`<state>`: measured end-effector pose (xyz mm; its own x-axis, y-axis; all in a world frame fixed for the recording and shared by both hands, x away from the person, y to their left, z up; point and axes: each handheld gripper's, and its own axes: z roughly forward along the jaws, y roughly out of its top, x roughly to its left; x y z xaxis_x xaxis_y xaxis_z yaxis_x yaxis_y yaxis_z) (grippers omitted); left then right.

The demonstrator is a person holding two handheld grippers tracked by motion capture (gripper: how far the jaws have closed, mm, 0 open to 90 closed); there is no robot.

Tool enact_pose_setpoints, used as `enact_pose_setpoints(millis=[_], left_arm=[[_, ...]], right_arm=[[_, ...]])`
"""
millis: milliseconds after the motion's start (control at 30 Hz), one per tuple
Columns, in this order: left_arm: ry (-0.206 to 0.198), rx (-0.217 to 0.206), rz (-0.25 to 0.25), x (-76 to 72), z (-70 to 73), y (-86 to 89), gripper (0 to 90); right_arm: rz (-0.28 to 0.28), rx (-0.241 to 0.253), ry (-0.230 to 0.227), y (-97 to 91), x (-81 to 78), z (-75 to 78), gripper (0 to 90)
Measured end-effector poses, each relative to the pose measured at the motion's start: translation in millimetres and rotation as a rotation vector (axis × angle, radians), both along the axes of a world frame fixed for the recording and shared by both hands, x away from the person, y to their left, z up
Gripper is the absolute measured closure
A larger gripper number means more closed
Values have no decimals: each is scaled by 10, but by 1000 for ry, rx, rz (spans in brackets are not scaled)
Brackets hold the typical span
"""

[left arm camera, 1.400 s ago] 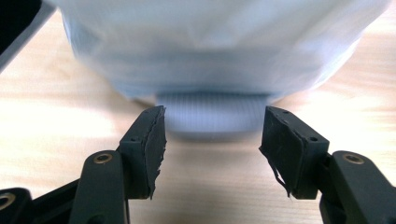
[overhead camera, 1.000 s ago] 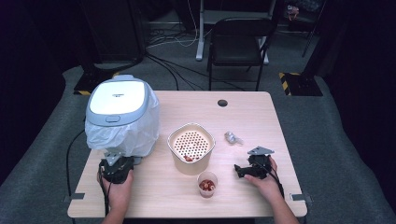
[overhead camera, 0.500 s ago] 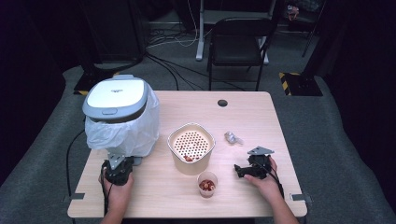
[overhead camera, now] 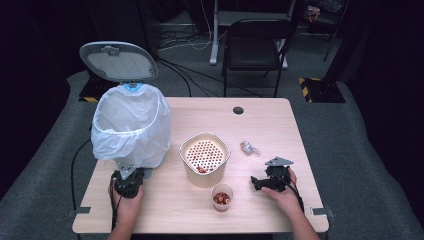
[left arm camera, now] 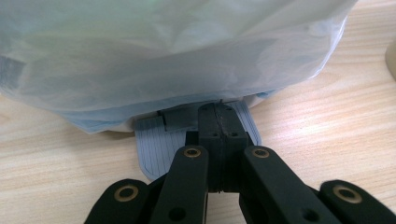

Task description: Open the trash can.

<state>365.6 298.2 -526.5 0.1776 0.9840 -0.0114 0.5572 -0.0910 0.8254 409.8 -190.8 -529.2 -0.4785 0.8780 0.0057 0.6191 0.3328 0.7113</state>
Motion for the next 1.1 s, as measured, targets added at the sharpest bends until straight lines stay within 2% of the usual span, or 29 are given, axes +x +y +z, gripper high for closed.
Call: enact_pose_setpoints(millis=[100,133,400,433,467,500,533,567,667,700,800,900,933,1000,1100], left_arm=[[0,-7,-1,2,-2,5,900],[-8,-14,3,6,-7,9,900],[2,-8,-1,2,0,7,900],[4,-4,-2,4,5,16,900],[5,-23,-5,5,2,26,900],[2,-29,-6,8,-2,35,900],[-5,-55,3,12,-5,20,900],[6,-22,-9,6,2,32,900],[-12,-7,-3,9,-7,15,900],[1,-3,-9,6,4,20,900],[0,-21,-9,7,-1,29,900],[-4,-26,-9,10,-4,31,900],[4,-18,-13,6,2,31,900],[-8,-22,-8,10,-8,21,900],[-2,-12,-15,7,-4,27,900]], right_arm=[[3,0,4,-2,0,3,0],[3,-6,-8,-4,4,-2,0],[-9,-1,-1,5,-4,2,13],[-18,7,-4,11,-13,4,41],[-13,5,-20,10,-14,25,146],[-1,-2,-26,-2,-17,36,175],[-11,1,-16,3,-21,44,180],[-22,3,-6,11,-24,53,198],[-15,11,1,3,-26,77,231],[-22,22,-8,2,-29,87,243],[-21,24,-35,4,-21,190,256],[-26,22,-39,26,1,256,303],[-20,25,-42,30,26,288,341],[4,50,-46,48,114,366,429],[22,58,-49,70,200,403,471]])
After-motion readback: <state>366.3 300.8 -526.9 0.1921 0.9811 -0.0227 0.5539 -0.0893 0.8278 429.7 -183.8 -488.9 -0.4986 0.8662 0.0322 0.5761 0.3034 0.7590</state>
